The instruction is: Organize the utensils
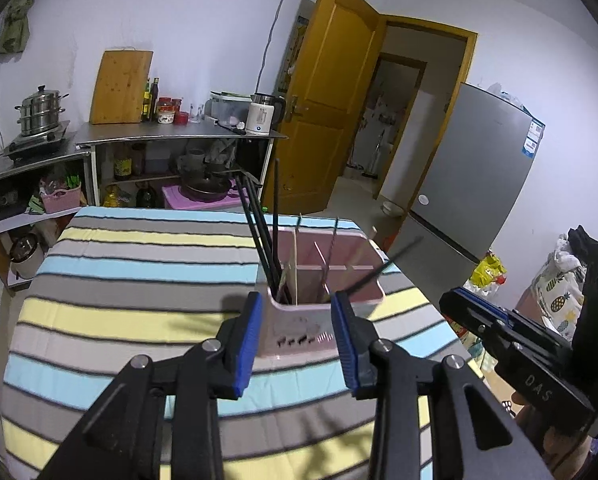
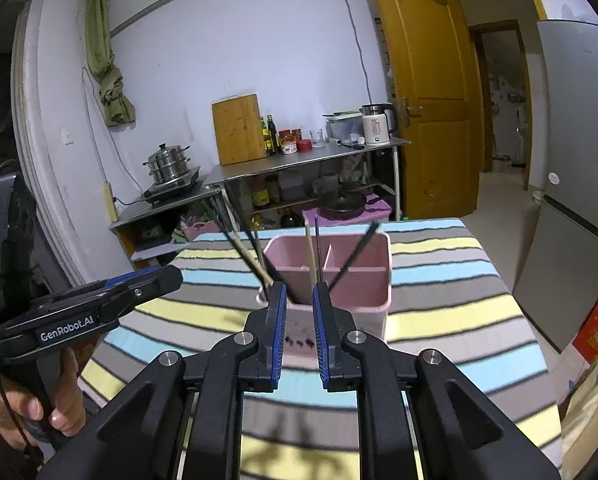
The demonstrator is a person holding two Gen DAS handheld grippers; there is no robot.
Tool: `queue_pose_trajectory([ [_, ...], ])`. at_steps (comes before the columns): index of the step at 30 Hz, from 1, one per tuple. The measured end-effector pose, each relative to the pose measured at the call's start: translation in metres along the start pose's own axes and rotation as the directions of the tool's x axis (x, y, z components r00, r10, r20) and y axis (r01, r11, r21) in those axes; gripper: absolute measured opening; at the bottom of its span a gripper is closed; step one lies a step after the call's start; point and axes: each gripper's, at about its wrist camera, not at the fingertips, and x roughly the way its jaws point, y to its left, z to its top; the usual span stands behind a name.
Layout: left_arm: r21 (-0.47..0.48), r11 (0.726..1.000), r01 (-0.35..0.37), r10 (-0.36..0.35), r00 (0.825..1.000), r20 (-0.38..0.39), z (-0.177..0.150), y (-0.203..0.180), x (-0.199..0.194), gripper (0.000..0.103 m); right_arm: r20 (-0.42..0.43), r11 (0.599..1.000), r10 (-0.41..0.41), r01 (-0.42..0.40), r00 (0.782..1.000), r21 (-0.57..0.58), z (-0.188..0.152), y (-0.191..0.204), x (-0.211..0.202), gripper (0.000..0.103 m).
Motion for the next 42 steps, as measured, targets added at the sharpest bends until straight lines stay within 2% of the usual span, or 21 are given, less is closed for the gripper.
queue_pose_trajectory([
  [15,0.05,0.996,-0.07,0.066,0.996,0.064,-0.074,-0.018,-0.05,0.041,0.018,0.999,-0.035,0.035,0.999,-0.023,-0.073,0.023,-0.048,0.014],
  [23,0.111,0.987,-0.112,0.101,0.99,0.101,-0.111,-0.029,-0.067,0.041,0.038,0.996,-0.071,0.073,0.997,-0.057,-0.11,0.028,-0.067,0.014],
  [29,0.131,0.985,-0.116,0.095,0.984,0.154,-0.128,-0.04,-0.078,0.041,0.05,0.993,-0.102,0.105,0.993,-0.051,-0.132,0.024,-0.077,0.015],
  [34,0.16,0.981,-0.112,0.087,0.984,0.155,-0.144,-0.046,-0.079,0.041,0.049,0.992,-0.118,0.119,0.992,-0.035,-0.146,0.018,-0.083,0.016],
  [37,0.145,0.983,-0.11,0.088,0.985,0.148,-0.151,-0.046,-0.08,0.041,0.051,0.991,-0.127,0.13,0.991,-0.039,-0.153,0.018,-0.087,0.024],
  [38,0.141,0.984,-0.111,0.09,0.985,0.148,-0.153,-0.046,-0.08,0.041,0.052,0.99,-0.13,0.133,0.99,-0.046,-0.155,0.019,-0.088,0.034],
  [39,0.137,0.984,-0.113,0.092,0.985,0.147,-0.154,-0.045,-0.08,0.041,0.051,0.99,-0.131,0.133,0.99,-0.05,-0.156,0.02,-0.089,0.039],
  [42,0.128,0.984,-0.121,0.101,0.984,0.147,-0.155,-0.041,-0.081,0.041,0.053,0.99,-0.125,0.128,0.991,-0.054,-0.158,0.022,-0.09,0.039],
])
